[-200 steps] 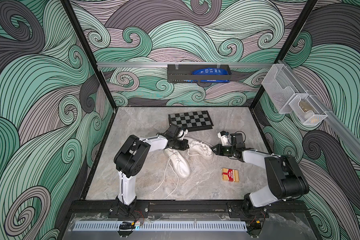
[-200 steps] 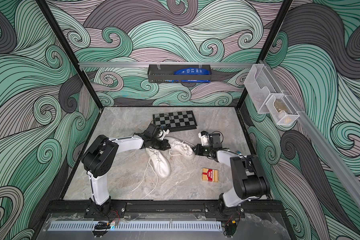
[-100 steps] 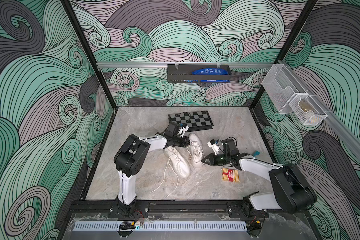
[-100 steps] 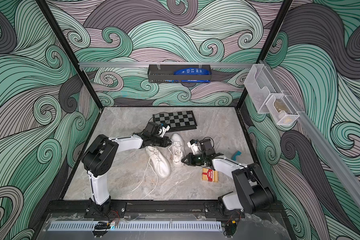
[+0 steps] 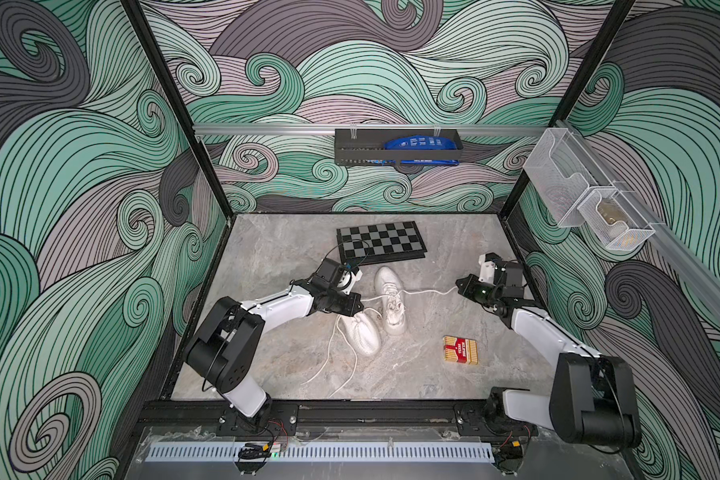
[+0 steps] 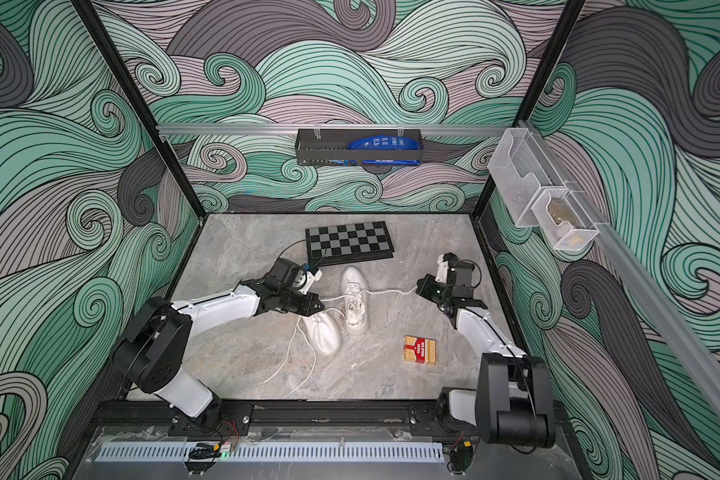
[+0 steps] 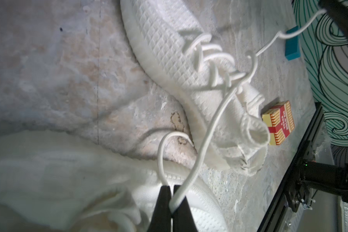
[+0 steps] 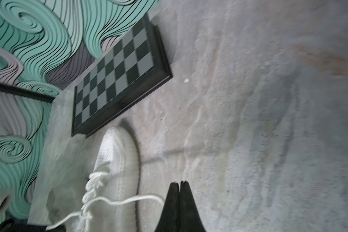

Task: Tie the shoes
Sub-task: Tie the shoelace on the shoe, then wrap the shoelace around the shoelace.

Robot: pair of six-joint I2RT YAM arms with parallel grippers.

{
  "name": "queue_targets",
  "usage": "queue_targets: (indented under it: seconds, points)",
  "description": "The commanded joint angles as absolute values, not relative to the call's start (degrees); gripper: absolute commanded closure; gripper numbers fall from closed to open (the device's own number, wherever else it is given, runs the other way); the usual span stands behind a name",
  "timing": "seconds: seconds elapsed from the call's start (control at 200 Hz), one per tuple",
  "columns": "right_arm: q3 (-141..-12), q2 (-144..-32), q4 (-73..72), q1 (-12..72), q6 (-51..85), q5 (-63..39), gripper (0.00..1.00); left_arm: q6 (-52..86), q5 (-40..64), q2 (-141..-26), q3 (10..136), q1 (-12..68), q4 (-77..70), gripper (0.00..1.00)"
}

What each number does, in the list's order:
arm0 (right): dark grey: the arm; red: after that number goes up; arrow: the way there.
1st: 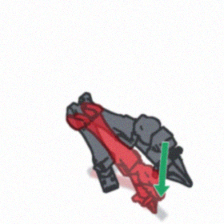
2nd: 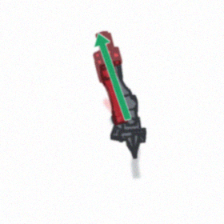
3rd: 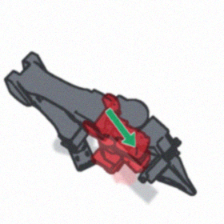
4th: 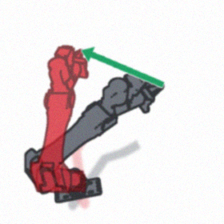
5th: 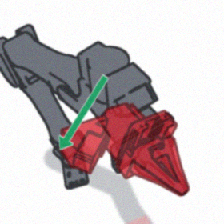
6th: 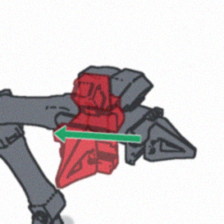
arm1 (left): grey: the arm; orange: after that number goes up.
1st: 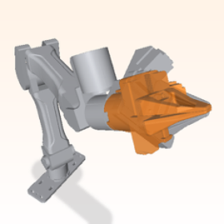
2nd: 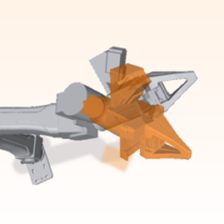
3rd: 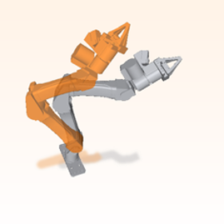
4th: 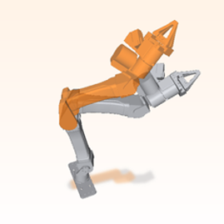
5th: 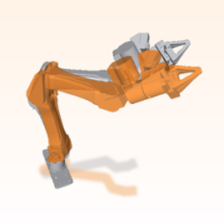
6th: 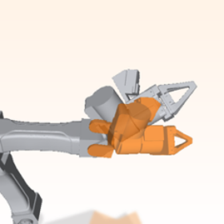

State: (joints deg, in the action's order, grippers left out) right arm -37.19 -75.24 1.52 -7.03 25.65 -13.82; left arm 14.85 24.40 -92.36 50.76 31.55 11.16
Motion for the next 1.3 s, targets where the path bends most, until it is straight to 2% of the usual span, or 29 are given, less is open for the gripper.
queue_targets:
  seconds: [0.0, 0.17, 0.365, 0.625, 0.7, 0.785, 0.896, 0.956, 1.016, 1.126, 1.291]
  points:
    - [-38.7, -78.0, 2.0, -10.8, 23.7, -5.4, 1.00, 12.9, 22.8, -90.8, 50.1, 31.2, 15.1, 1.00]
    - [-40.4, -81.8, 1.9, -16.6, 23.2, -2.2, 1.00, 13.3, 20.2, -91.8, 49.7, 30.0, 15.5, 1.00]
    - [-41.9, -83.9, 1.9, -18.2, 22.1, -1.4, 1.00, 13.5, 19.4, -92.2, 49.6, 28.0, 15.2, 1.00]
    - [-41.4, -81.6, 2.0, -16.9, 20.7, -12.1, 1.00, 8.1, 34.5, -87.0, 49.0, 32.0, 14.2, 1.00]
    - [-40.5, -80.2, 2.2, -15.0, 20.3, -14.3, 1.00, 7.6, 37.3, -85.8, 48.7, 33.7, 14.3, 0.93]
    - [-39.1, -78.1, 2.5, -12.2, 20.4, -15.6, 1.00, 5.3, 39.0, -86.3, 49.3, 35.9, 16.9, 0.81]
    - [-38.0, -76.0, 2.9, -8.6, 20.8, -15.6, 1.00, 2.1, 36.1, -87.8, 51.8, 37.8, 22.1, 0.49]
    - [-37.6, -75.3, 3.2, -7.2, 21.1, -15.6, 1.00, 1.5, 32.9, -87.7, 52.8, 37.8, 22.8, 0.40]
    - [-37.4, -74.8, 3.2, -6.2, 21.4, -15.7, 1.00, 1.8, 29.9, -87.5, 53.7, 37.7, 21.4, 0.36]
    - [-37.4, -74.9, 3.1, -5.0, 21.5, -15.8, 1.00, 4.1, 26.4, -89.7, 56.7, 37.6, 17.9, 0.38]
    - [-37.3, -75.0, 3.1, -4.6, 21.5, -16.2, 1.00, 7.2, 28.7, -95.8, 63.3, 36.8, 15.5, 0.39]
